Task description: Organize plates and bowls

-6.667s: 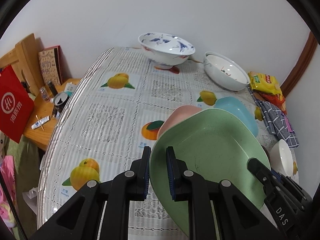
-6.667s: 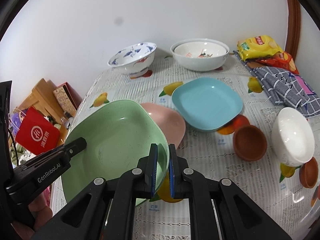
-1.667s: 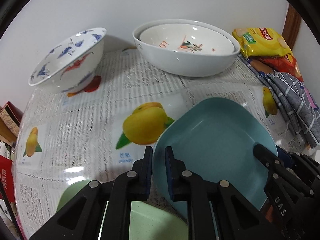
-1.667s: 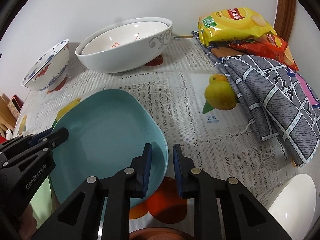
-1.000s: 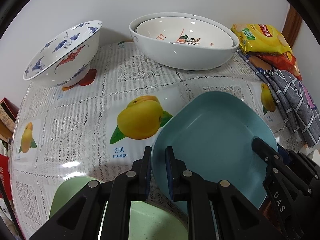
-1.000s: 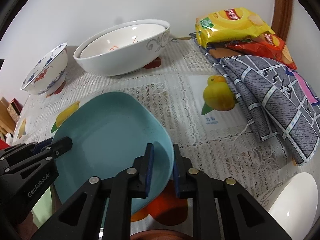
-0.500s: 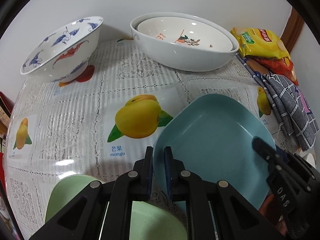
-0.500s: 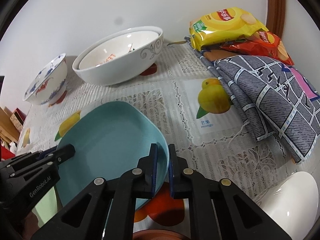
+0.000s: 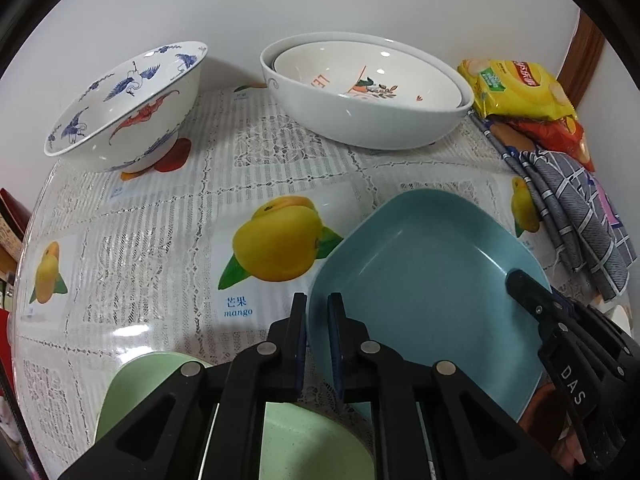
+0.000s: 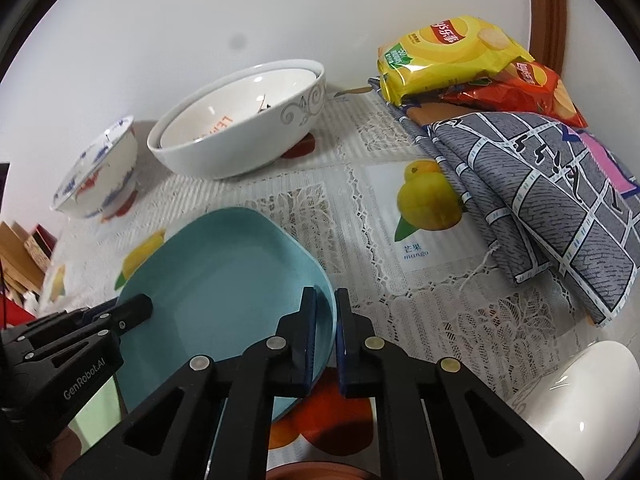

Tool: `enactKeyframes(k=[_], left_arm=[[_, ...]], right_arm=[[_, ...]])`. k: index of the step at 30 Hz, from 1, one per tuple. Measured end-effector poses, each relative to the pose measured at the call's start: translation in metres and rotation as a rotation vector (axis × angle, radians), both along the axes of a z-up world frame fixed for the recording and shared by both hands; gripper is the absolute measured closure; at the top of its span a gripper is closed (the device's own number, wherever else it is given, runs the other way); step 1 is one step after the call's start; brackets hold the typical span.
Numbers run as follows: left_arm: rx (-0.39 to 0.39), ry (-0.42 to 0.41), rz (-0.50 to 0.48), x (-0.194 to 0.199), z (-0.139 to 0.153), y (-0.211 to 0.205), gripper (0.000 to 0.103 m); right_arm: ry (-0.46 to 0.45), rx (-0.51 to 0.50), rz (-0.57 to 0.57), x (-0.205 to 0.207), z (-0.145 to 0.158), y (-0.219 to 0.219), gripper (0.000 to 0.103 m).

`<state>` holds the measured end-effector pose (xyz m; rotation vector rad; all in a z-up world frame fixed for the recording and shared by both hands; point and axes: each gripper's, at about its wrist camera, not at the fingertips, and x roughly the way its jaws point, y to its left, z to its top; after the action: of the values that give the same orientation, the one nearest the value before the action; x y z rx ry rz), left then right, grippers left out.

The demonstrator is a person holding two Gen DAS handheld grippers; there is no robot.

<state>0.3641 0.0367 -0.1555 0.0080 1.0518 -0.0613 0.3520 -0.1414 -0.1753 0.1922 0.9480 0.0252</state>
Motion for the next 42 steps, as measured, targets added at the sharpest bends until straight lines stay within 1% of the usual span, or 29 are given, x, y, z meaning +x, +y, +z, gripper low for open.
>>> enactKeyframes(k=[5,10,14,18,22,28,33,42], left_arm=[[-0.007,-0.015,-0.002,-0.005,0.010,0.000,0.093],[-0.013,-0.031,-0.011,-0.010,0.024,-0.001,0.093],[-0.011,-0.045,-0.020,-0.017,0.035,-0.003,0.093],[-0.016,-0.068,-0.023,-0.028,0.049,-0.002,0.093],[-0.029,-0.091,-0.023,-0.041,0.064,-0.001,0.093],[-0.055,-0.093,-0.024,-0.074,0.081,0.005,0.094],[-0.050,-0.111,-0.013,-0.109,0.095,0.012,0.094],[-0.040,-0.152,0.015,-0.154,0.121,0.028,0.094]], right_arm=[[-0.015,0.024,-0.001,-0.004,0.008,-0.002,0.095],[-0.052,0.008,0.000,-0.013,0.023,0.000,0.095],[-0.085,-0.004,-0.014,-0.025,0.035,0.001,0.095],[-0.095,0.028,-0.044,-0.040,0.046,-0.001,0.095],[-0.111,0.034,-0.054,-0.056,0.062,0.001,0.095],[-0.110,0.059,-0.066,-0.088,0.080,0.002,0.095],[-0.126,0.066,-0.062,-0.116,0.093,0.007,0.096],[-0.162,0.080,-0.037,-0.160,0.119,0.021,0.096]])
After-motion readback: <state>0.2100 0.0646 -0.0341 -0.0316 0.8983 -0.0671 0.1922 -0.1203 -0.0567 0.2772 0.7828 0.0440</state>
